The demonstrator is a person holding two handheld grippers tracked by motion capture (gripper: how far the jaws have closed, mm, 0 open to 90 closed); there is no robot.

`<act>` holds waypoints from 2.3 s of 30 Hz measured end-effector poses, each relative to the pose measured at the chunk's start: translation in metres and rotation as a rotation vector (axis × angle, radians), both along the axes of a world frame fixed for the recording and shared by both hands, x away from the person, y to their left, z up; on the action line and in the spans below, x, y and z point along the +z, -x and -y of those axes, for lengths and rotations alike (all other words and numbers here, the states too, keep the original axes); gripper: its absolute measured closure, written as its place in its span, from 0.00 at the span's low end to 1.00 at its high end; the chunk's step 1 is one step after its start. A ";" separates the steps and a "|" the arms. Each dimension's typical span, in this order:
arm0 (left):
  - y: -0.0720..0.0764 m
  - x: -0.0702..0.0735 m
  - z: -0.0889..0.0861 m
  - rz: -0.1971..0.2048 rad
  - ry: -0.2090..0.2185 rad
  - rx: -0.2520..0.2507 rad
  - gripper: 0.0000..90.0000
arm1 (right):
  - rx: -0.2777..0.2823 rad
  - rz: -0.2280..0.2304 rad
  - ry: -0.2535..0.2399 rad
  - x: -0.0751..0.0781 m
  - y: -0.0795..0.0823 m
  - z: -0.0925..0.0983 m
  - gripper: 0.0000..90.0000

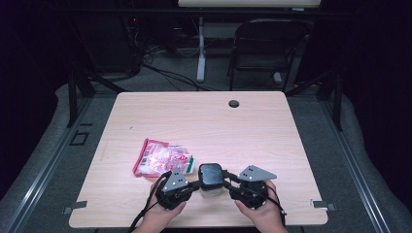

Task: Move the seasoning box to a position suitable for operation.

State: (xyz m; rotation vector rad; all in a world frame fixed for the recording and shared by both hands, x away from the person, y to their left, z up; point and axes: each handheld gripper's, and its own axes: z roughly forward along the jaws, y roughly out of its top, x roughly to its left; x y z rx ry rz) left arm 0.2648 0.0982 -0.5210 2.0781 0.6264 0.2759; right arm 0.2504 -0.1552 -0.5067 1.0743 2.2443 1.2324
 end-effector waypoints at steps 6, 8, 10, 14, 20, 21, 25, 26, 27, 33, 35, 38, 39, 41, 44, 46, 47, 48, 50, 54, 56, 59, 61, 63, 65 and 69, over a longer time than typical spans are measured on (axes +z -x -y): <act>-0.002 0.005 0.001 0.002 0.006 -0.001 1.00 | 0.043 0.050 0.056 0.001 0.009 -0.011 0.69; -0.004 0.006 0.002 0.004 0.011 -0.002 1.00 | 0.049 0.050 0.068 0.000 0.010 -0.013 0.68; -0.004 0.007 0.003 0.004 0.010 -0.005 1.00 | 0.057 0.049 0.076 -0.002 0.010 -0.015 0.66; -0.004 0.009 0.004 0.016 0.003 -0.007 1.00 | 0.063 0.061 0.081 -0.004 0.012 -0.018 0.63; -0.004 0.014 0.007 0.030 0.002 -0.009 1.00 | 0.048 0.076 0.080 -0.005 0.011 -0.019 0.59; -0.004 0.014 0.008 0.030 0.002 -0.010 1.00 | 0.046 0.085 0.089 -0.005 0.011 -0.020 0.57; -0.004 0.015 0.008 0.026 0.001 -0.011 1.00 | 0.035 0.106 0.101 -0.007 0.011 -0.023 0.55; -0.004 0.016 0.008 0.026 0.004 -0.012 1.00 | 0.028 0.122 0.111 -0.007 0.012 -0.025 0.56; -0.004 0.016 0.008 0.026 0.005 -0.012 1.00 | 0.028 0.122 0.111 -0.007 0.012 -0.025 0.56; -0.004 0.013 0.010 0.018 -0.003 -0.019 1.00 | 0.024 0.132 0.106 -0.006 0.012 -0.025 0.62; -0.004 0.012 0.011 0.019 -0.011 -0.021 1.00 | 0.024 0.134 0.105 -0.006 0.013 -0.025 0.63; -0.004 0.008 0.012 0.010 -0.012 -0.019 1.00 | 0.027 0.136 0.103 -0.005 0.013 -0.025 0.65; -0.005 0.008 0.012 0.009 -0.012 -0.019 1.00 | 0.027 0.136 0.101 -0.005 0.013 -0.025 0.65; -0.005 0.006 0.012 0.006 -0.021 -0.019 1.00 | 0.028 0.134 0.098 -0.005 0.013 -0.024 0.65; -0.005 0.003 0.013 -0.004 -0.027 -0.023 1.00 | 0.026 0.129 0.090 -0.005 0.013 -0.024 0.65; -0.005 0.002 0.013 -0.002 -0.019 -0.019 1.00 | 0.025 0.126 0.085 -0.005 0.013 -0.023 0.65; -0.005 0.002 0.013 -0.003 -0.018 -0.020 1.00 | 0.025 0.125 0.082 -0.005 0.013 -0.023 0.65; -0.005 0.002 0.013 -0.004 -0.021 -0.020 1.00 | 0.025 0.125 0.082 -0.005 0.013 -0.023 0.65; -0.005 0.002 0.012 -0.006 -0.015 -0.021 1.00 | 0.024 0.126 0.081 -0.005 0.013 -0.023 0.65; -0.006 0.002 0.012 -0.010 -0.009 -0.022 1.00 | 0.019 0.131 0.078 -0.004 0.014 -0.023 0.66; -0.006 0.002 0.012 -0.006 -0.010 -0.023 1.00 | 0.017 0.130 0.074 -0.004 0.014 -0.022 0.66; -0.005 0.001 0.012 -0.004 -0.010 -0.020 1.00 | 0.013 0.130 0.062 -0.003 0.014 -0.020 0.66; -0.005 0.001 0.012 -0.005 -0.009 -0.019 1.00 | 0.012 0.129 0.060 -0.003 0.014 -0.019 0.66; -0.005 0.001 0.012 -0.004 -0.006 -0.022 1.00 | 0.010 0.126 0.059 -0.002 0.014 -0.018 0.67; -0.005 0.001 0.012 -0.003 -0.007 -0.024 1.00 | 0.009 0.130 0.056 -0.001 0.014 -0.017 0.68; -0.005 0.001 0.012 0.001 -0.010 -0.028 1.00 | 0.003 0.127 0.046 -0.001 0.015 -0.015 0.69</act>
